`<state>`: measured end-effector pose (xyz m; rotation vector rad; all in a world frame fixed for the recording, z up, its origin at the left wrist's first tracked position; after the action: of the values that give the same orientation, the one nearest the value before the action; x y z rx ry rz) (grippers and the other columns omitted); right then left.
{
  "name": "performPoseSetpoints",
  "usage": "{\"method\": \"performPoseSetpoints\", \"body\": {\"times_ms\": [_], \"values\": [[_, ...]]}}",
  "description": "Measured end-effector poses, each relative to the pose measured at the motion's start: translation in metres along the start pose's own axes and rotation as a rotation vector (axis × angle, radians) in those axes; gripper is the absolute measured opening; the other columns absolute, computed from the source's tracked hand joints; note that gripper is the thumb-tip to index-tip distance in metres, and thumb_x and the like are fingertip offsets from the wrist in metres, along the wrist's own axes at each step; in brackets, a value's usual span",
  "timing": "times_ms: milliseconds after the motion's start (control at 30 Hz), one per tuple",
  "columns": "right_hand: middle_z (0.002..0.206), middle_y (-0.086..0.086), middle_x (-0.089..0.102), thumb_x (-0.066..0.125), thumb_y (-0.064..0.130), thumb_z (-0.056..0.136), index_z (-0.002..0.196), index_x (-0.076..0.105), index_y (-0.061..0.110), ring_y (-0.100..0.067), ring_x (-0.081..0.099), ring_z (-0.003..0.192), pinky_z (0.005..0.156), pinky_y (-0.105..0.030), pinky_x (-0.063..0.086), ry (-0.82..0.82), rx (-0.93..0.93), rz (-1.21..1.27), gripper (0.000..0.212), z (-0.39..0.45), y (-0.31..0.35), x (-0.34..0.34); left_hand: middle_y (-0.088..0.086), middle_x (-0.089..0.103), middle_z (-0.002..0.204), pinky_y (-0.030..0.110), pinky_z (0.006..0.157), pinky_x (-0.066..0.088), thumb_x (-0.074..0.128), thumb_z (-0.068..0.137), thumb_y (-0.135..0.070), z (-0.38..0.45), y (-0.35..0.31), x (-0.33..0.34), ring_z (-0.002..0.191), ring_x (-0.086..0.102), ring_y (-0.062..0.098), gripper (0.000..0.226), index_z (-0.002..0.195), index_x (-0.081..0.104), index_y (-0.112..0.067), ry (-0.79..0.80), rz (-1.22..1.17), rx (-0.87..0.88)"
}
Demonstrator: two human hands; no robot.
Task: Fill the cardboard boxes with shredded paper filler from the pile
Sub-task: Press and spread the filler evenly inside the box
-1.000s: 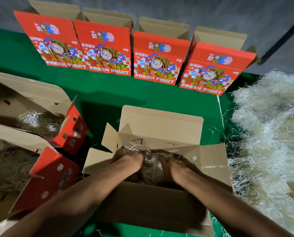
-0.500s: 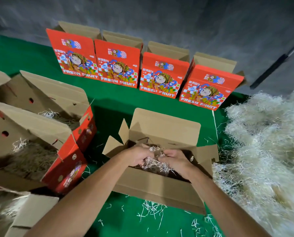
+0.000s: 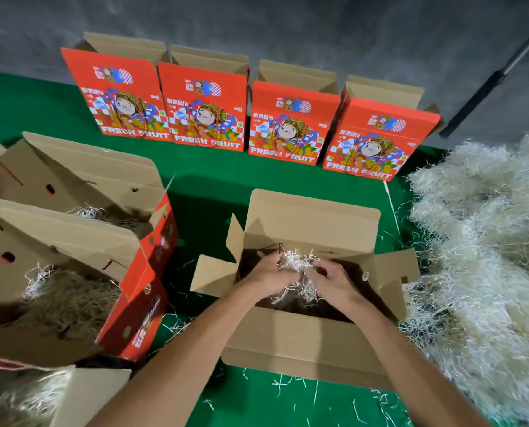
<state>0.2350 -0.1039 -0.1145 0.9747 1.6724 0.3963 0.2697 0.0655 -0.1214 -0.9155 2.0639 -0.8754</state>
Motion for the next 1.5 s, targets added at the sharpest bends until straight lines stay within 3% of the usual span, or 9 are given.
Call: {"method": "performPoseSetpoints", "body": {"times_ms": [233, 400, 600, 833, 1000, 1133, 1233, 1400, 1500], "values": [[0.073, 0.005, 0.060, 0.067, 0.046, 0.086, 0.092, 0.057, 0.024, -0.010, 0.052, 0.055, 0.043, -0.018, 0.039, -0.130, 0.105, -0.183, 0.025, -0.006, -0.006, -0.019, 0.003, 0.058, 0.133, 0.014, 0.081, 0.039, 0.077, 0.077, -0.032, 0.009, 0.004, -0.012, 0.096, 0.057, 0.009, 0.081, 0.148, 0.041, -0.015, -0.124, -0.098, -0.043], [0.103, -0.008, 0.062, 0.066, 0.028, 0.091, 0.115, 0.053, 0.015, -0.019, 0.057, 0.079, 0.057, -0.021, 0.040, -0.197, 0.171, -0.477, 0.031, -0.004, -0.014, -0.025, -0.001, 0.062, 0.073, 0.021, 0.052, 0.041, 0.069, 0.080, -0.022, 0.011, 0.009, -0.026, 0.059, 0.054, 0.011, 0.038, 0.117, 0.061, -0.015, -0.270, -0.071, -0.071], [0.099, 0.006, 0.066, 0.057, 0.028, 0.096, 0.122, 0.058, 0.019, -0.008, 0.062, 0.076, 0.064, -0.022, 0.048, 0.032, -0.072, -0.245, 0.029, 0.005, -0.005, 0.001, -0.004, 0.050, 0.146, 0.031, 0.108, 0.036, 0.079, 0.074, -0.047, 0.007, 0.003, -0.015, 0.127, 0.051, 0.016, 0.086, 0.148, 0.044, -0.022, -0.174, -0.064, -0.021], [0.092, -0.004, 0.067, 0.060, 0.024, 0.094, 0.121, 0.062, 0.016, -0.006, 0.061, 0.059, 0.052, -0.025, 0.049, 0.152, -0.072, 0.220, 0.028, -0.003, 0.004, -0.003, 0.002, 0.046, 0.150, 0.034, 0.111, 0.039, 0.072, 0.088, -0.040, 0.007, 0.000, -0.005, 0.127, 0.052, 0.016, 0.077, 0.152, 0.035, -0.020, -0.101, 0.009, -0.012], [0.078, -0.004, 0.066, 0.068, 0.018, 0.088, 0.090, 0.061, 0.013, -0.013, 0.057, 0.058, 0.047, -0.025, 0.044, 0.012, 0.041, -0.144, 0.010, -0.003, -0.008, -0.017, -0.013, 0.068, 0.110, 0.022, 0.088, 0.048, 0.079, 0.084, -0.029, 0.006, 0.003, -0.014, 0.100, 0.062, 0.010, 0.030, 0.112, 0.067, -0.033, -0.199, -0.006, 0.007], [0.108, -0.014, 0.066, 0.058, 0.005, 0.093, 0.110, 0.063, 0.004, -0.028, 0.066, 0.094, 0.074, -0.031, 0.053, -0.057, 0.050, -0.509, 0.018, -0.003, -0.010, -0.022, -0.009, 0.064, 0.068, 0.017, 0.051, 0.038, 0.080, 0.078, -0.031, 0.007, 0.012, -0.028, 0.056, 0.052, 0.006, 0.024, 0.098, 0.071, -0.024, -0.368, -0.040, -0.088], [0.104, -0.013, 0.071, 0.055, -0.005, 0.093, 0.112, 0.065, 0.002, -0.021, 0.067, 0.081, 0.063, -0.022, 0.051, -0.051, 0.022, -0.587, 0.022, -0.004, -0.010, -0.019, -0.012, 0.062, 0.095, 0.024, 0.070, 0.045, 0.081, 0.073, -0.039, 0.006, 0.018, -0.024, 0.085, 0.060, 0.007, 0.039, 0.107, 0.063, -0.033, -0.347, -0.104, -0.185], [0.090, -0.008, 0.073, 0.060, 0.016, 0.091, 0.101, 0.069, 0.011, -0.022, 0.069, 0.077, 0.063, -0.026, 0.052, -0.196, -0.131, -0.589, 0.013, -0.010, 0.013, -0.027, 0.014, 0.054, 0.126, 0.044, 0.086, 0.057, 0.066, 0.077, -0.020, 0.002, 0.002, 0.014, 0.111, 0.061, 0.027, 0.053, 0.125, 0.052, -0.004, 0.295, -0.848, -0.185], [0.066, -0.005, 0.070, 0.055, 0.015, 0.088, 0.079, 0.069, 0.017, -0.024, 0.069, 0.061, 0.048, -0.025, 0.044, -0.394, -0.228, -0.593, 0.017, -0.017, 0.028, -0.042, 0.012, 0.047, 0.144, 0.047, 0.098, 0.052, 0.052, 0.097, -0.011, 0.001, 0.003, 0.005, 0.128, 0.051, 0.032, 0.046, 0.143, 0.044, -0.006, 0.180, -0.634, -0.117]]}}
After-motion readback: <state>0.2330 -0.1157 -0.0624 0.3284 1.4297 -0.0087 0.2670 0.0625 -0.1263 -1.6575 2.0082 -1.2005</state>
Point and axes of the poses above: each hand's wrist, its own z-axis towards the middle knuckle, its own x-axis out of the palm, y = z × x, the point moved 6 cm from there along z, towards the middle knuckle
